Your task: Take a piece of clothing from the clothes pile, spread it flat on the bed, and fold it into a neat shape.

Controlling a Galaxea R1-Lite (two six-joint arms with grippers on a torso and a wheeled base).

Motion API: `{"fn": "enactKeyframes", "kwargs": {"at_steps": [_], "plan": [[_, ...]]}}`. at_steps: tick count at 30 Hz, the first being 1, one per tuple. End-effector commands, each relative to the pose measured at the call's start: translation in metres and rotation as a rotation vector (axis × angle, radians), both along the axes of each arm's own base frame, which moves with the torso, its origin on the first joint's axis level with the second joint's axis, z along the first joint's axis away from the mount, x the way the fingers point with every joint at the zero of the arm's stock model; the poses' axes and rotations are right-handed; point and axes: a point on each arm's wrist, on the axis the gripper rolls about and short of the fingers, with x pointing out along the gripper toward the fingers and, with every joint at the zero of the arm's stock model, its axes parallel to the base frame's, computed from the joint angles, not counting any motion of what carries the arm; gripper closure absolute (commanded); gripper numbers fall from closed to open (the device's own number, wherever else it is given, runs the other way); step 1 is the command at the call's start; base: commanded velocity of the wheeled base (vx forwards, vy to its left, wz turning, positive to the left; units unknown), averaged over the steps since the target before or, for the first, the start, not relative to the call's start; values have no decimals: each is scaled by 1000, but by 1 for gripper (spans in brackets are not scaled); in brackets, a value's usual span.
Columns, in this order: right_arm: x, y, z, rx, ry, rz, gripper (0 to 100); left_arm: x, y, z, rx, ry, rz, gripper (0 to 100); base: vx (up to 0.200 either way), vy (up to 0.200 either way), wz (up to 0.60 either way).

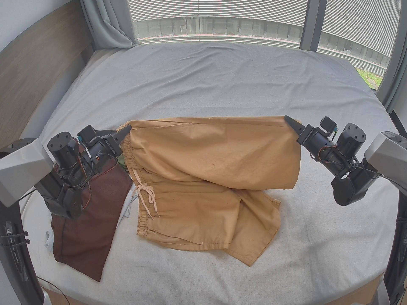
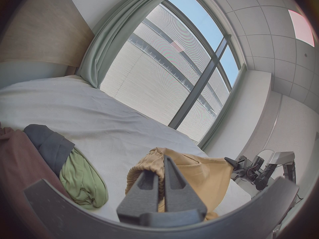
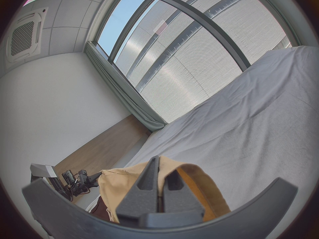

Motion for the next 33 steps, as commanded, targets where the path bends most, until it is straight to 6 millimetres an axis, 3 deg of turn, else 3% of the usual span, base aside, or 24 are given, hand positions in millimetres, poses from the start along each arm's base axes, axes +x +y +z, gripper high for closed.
{"fn": "enactKeyframes", "kwargs": {"at_steps": [1, 11, 21, 33], "plan": [[15, 2, -9, 4, -11, 1, 100, 11, -3, -7, -18, 4, -5, 100, 0, 0, 0], [39, 3, -10, 15, -32, -2, 100, 35, -12, -12, -64, -35, 67, 100, 0, 0, 0], [61, 1, -30, 15, -32, -12, 100, 47, -12, -26, -69, -26, 86, 100, 0, 0, 0], [85, 1, -34, 18, -50, -20, 100, 59, -13, -32, -80, -46, 104, 100, 0, 0, 0]]}}
